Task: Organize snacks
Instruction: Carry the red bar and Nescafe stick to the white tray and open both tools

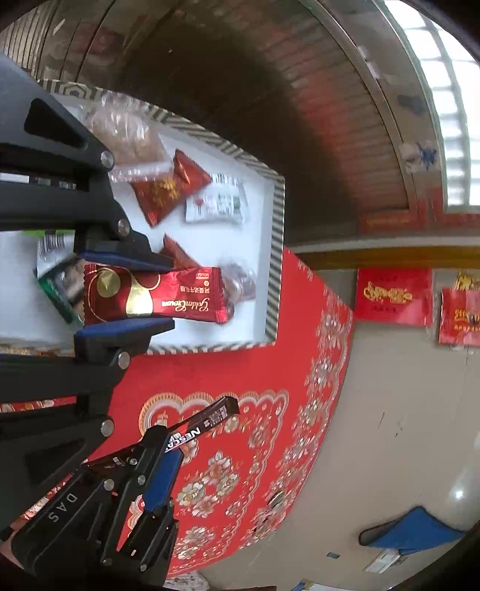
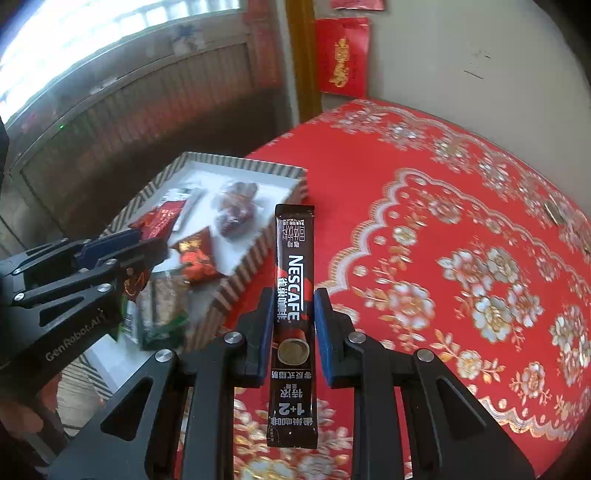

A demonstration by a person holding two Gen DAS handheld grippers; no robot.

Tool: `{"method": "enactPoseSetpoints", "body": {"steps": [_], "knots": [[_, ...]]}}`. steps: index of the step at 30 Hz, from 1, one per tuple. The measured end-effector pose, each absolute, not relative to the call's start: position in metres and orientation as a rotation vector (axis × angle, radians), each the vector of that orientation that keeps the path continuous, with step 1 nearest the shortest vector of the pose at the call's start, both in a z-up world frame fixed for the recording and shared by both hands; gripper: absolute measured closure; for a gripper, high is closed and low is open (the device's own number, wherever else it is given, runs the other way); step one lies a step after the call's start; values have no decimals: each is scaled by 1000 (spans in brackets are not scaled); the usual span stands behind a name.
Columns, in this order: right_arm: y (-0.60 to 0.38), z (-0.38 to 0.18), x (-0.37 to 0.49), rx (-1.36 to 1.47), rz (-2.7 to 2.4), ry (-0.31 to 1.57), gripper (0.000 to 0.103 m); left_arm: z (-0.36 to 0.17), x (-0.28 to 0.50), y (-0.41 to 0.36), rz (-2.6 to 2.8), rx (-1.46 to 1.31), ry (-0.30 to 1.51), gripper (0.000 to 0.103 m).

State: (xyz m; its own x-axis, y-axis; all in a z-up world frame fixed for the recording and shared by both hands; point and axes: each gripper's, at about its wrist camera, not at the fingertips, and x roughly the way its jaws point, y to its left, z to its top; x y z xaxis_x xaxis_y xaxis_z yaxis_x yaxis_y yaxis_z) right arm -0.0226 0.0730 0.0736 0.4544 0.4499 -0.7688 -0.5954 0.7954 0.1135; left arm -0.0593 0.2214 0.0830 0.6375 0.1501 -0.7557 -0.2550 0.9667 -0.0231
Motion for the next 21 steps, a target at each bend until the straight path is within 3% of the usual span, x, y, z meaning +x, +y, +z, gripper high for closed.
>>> {"method": "enactPoseSetpoints", "body": {"steps": [21], "knots": [[177,73,-35,-246,818,915,82,74,-88,294,348,-218,845,76]]}}
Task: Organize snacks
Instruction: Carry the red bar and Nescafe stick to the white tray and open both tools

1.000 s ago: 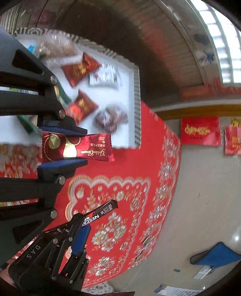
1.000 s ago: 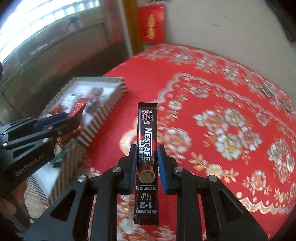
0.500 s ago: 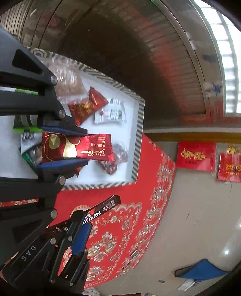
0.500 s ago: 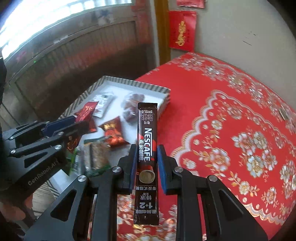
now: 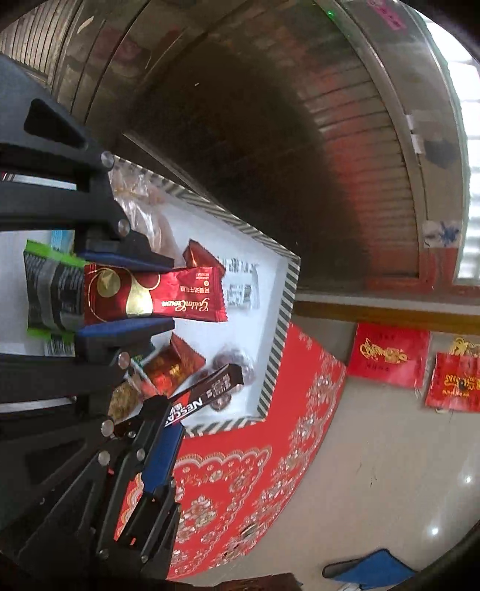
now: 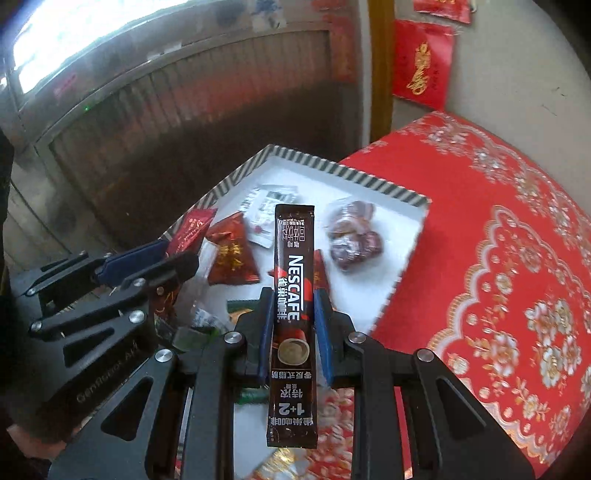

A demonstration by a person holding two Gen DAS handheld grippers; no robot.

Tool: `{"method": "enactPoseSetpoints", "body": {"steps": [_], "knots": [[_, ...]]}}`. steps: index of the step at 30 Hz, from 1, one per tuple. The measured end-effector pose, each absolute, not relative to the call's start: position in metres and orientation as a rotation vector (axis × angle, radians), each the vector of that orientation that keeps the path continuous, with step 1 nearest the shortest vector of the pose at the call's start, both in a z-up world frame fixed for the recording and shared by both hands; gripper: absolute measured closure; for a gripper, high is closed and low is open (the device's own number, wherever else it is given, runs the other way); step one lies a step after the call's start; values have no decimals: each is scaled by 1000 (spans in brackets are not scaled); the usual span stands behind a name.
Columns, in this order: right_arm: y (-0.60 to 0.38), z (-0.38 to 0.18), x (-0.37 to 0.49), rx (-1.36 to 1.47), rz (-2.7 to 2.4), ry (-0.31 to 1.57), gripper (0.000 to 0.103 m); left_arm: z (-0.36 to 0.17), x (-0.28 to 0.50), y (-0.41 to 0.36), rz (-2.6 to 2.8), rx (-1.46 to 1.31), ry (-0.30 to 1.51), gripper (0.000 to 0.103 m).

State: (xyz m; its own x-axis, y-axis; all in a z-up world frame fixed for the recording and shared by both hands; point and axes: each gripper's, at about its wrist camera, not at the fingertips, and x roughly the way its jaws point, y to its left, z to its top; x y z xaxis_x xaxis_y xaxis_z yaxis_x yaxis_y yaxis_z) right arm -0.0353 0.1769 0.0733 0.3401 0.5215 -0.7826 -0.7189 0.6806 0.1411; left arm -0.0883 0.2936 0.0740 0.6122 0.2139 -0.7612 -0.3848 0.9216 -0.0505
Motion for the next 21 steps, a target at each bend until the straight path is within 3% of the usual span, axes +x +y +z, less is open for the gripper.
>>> {"method": "enactPoseSetpoints", "body": {"steps": [16,18,21], "knots": [[198,45,-28,-176,833,1004,82,58,-88,303,374,-224,856,74],[193,47,-28,-134,842,992,80,57,-88,302,381,-220,857,71],[190,52,-31,-137,820,966,80,57,-89,301,412,-217,850,53]]}}
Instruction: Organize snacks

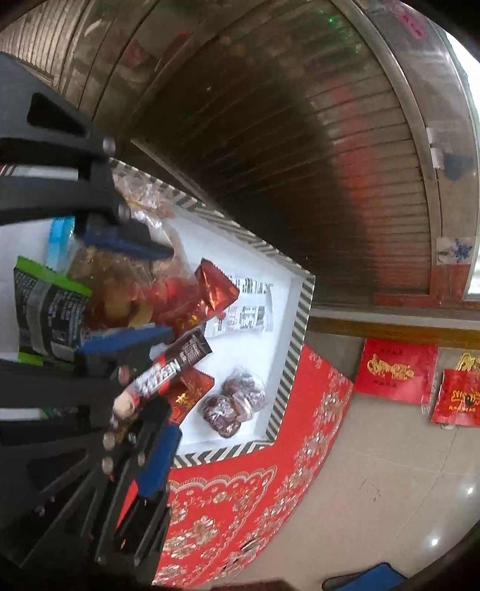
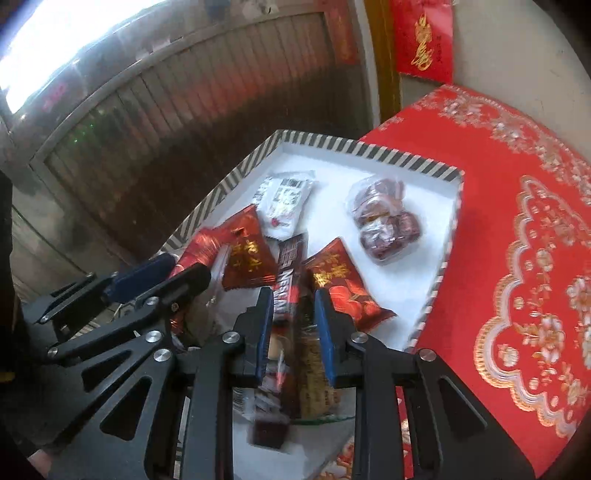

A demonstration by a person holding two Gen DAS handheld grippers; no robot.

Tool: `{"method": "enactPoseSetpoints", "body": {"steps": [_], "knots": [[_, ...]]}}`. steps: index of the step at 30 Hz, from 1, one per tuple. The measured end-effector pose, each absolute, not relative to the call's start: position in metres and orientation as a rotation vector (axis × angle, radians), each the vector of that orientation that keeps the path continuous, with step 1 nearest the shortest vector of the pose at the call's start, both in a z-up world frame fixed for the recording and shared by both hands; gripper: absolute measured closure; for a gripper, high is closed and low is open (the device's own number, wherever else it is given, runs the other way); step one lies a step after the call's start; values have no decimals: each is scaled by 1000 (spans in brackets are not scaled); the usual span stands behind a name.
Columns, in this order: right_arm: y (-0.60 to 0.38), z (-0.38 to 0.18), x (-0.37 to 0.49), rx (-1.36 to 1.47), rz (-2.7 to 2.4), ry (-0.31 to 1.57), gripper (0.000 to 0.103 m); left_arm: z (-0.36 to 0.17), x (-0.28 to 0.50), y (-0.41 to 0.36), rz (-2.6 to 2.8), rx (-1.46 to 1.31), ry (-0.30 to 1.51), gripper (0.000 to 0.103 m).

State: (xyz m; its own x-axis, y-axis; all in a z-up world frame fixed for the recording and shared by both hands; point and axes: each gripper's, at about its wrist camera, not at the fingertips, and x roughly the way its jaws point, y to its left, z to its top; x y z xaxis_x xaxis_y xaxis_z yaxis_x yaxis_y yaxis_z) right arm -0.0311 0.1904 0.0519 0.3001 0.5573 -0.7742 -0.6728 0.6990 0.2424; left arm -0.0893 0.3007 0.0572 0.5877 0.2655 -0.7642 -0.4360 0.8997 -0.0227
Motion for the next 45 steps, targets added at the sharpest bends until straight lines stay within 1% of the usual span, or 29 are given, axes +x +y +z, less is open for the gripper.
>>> {"method": "enactPoseSetpoints", "body": {"steps": [2,4,5,6,8,9,11,13,17,20,23,27,29,30,45], "knots": [[184,56,-34,-135,798,940,80,60,-93,301,439,-211,823,30],[174,62,-36,-115,787,912,80,64,-97,299,465,-198,788,18],[170,64,-38,-113,781,903,79,66,-100,297,472,-189,771,16],[166,66,-40,-117,772,893,77,68,-102,295,478,-179,759,15],[157,69,-47,-138,734,859,66,70,-105,289,479,-158,745,14],[153,70,-49,-142,718,845,64,71,-107,286,476,-151,739,14],[142,71,-55,-136,687,815,53,72,-110,281,483,-146,726,11],[132,70,-60,-120,660,787,48,73,-116,276,496,-140,692,8],[119,67,-68,-121,629,754,48,74,-128,263,517,-109,633,6],[112,68,-76,-129,603,709,48,72,-134,261,497,-136,620,2],[105,69,-83,-127,590,679,48,72,-140,258,493,-145,611,0],[99,69,-91,-121,583,653,46,70,-144,254,492,-135,613,0],[96,68,-94,-109,588,647,38,69,-147,254,505,-139,611,0],[94,67,-95,-105,586,641,37,69,-150,254,507,-141,607,0],[102,62,-111,-141,597,631,37,72,-168,255,527,-111,573,0]]}}
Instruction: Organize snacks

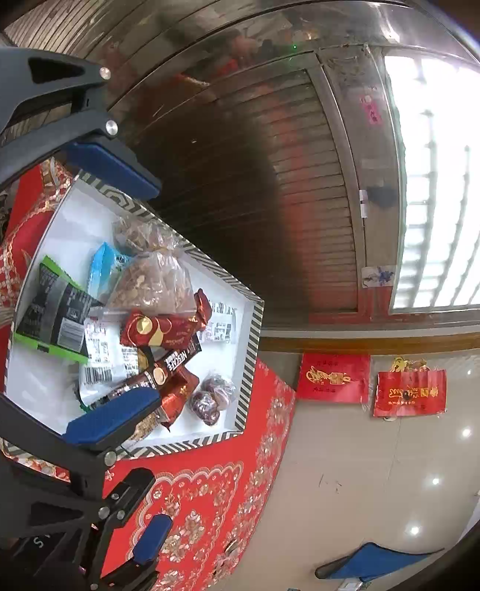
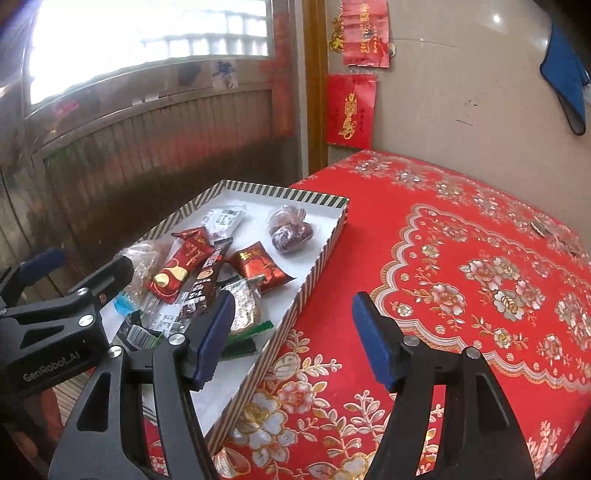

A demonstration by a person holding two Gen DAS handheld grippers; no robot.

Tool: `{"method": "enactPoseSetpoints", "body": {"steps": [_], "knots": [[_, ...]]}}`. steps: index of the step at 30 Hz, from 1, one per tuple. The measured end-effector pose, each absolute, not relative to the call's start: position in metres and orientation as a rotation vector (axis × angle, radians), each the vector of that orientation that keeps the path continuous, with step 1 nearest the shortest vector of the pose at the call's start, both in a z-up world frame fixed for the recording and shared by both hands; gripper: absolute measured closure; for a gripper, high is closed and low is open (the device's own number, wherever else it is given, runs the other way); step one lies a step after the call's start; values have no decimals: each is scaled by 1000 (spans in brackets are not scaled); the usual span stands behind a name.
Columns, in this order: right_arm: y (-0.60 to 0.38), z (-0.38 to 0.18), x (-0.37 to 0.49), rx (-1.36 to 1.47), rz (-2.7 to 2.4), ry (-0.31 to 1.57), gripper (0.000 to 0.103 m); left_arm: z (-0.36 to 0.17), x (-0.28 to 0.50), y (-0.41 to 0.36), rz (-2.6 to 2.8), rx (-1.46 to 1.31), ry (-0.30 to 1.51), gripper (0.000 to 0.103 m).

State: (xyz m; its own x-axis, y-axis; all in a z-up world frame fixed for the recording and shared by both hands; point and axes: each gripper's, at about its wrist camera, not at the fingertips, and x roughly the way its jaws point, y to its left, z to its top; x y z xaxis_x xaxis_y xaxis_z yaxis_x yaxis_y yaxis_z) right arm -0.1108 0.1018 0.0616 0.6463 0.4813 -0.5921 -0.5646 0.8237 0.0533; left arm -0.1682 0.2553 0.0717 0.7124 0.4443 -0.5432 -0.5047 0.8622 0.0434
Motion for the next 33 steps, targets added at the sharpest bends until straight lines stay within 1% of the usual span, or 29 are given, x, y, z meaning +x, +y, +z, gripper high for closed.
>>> {"method": "enactPoseSetpoints", "body": {"steps": [4,33], "knots": [[105,62,-111,-149,604,634,37,70,-171,255,557,-78,571,0],[119,52,-106,-180,615,668,37,65,-169,265,547,-109,589,0]]}}
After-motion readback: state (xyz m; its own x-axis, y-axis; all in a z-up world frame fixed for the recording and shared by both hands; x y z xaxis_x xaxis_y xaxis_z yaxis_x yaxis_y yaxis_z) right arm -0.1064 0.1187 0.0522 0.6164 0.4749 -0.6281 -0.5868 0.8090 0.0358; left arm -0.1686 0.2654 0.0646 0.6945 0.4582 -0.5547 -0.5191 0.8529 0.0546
